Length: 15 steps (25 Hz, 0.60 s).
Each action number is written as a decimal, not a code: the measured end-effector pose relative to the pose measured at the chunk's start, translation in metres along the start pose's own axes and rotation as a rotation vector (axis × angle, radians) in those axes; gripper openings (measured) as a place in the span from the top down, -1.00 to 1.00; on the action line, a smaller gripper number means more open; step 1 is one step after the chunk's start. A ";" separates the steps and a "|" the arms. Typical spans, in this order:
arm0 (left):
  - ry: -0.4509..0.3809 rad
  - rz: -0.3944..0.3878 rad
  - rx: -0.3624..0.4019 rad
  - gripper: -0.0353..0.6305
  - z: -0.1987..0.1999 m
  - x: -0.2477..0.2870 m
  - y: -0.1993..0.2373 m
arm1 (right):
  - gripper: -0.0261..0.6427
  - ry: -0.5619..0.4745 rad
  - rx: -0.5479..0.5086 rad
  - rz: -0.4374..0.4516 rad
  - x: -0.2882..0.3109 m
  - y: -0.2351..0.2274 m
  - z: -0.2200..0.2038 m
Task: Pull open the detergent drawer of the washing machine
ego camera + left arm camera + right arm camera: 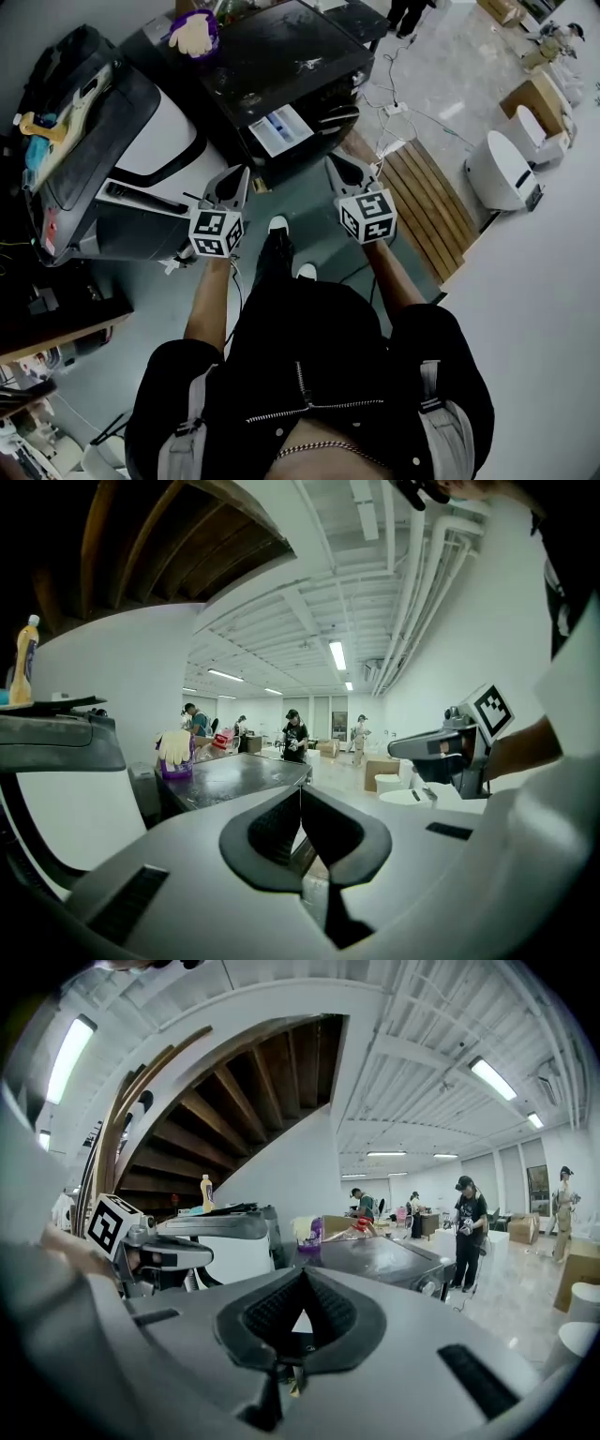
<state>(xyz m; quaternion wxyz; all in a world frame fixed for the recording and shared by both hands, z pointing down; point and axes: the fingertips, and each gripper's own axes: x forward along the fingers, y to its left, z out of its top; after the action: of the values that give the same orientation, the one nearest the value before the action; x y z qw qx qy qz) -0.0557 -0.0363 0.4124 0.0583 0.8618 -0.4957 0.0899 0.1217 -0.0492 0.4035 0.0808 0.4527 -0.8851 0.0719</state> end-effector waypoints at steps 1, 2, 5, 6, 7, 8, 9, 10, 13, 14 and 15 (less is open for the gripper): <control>-0.003 0.004 -0.001 0.83 0.001 -0.002 -0.001 | 0.91 -0.005 -0.003 0.002 -0.003 0.001 0.001; -0.005 0.007 -0.001 0.83 0.001 -0.003 -0.002 | 0.91 -0.009 -0.004 0.005 -0.006 0.001 0.001; -0.009 0.009 -0.001 0.83 0.002 -0.006 -0.006 | 0.91 -0.012 -0.008 0.011 -0.012 0.003 0.000; -0.010 0.008 -0.001 0.83 0.002 -0.006 -0.008 | 0.91 -0.013 -0.008 0.010 -0.014 0.003 -0.001; -0.011 0.008 -0.001 0.83 0.001 -0.007 -0.009 | 0.91 -0.013 -0.008 0.009 -0.016 0.003 -0.002; -0.011 0.008 -0.002 0.83 0.001 -0.007 -0.011 | 0.91 -0.013 -0.006 0.009 -0.017 0.003 -0.002; -0.011 0.008 -0.002 0.83 0.001 -0.008 -0.012 | 0.91 -0.013 -0.005 0.009 -0.017 0.003 -0.003; -0.011 0.009 -0.002 0.83 0.001 -0.008 -0.012 | 0.91 -0.014 -0.003 0.009 -0.017 0.004 -0.003; -0.015 0.011 -0.005 0.83 0.001 -0.009 -0.012 | 0.91 -0.016 -0.006 0.011 -0.017 0.006 -0.002; -0.015 0.012 -0.006 0.83 0.001 -0.010 -0.012 | 0.91 -0.015 -0.008 0.012 -0.017 0.007 -0.002; -0.015 0.013 -0.007 0.83 0.000 -0.010 -0.012 | 0.91 -0.014 -0.008 0.012 -0.017 0.007 -0.002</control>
<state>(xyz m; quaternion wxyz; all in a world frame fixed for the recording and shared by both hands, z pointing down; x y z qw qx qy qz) -0.0502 -0.0218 0.4099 0.0570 0.8591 -0.5019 0.0820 0.1259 -0.0318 0.4019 0.0757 0.4474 -0.8887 0.0657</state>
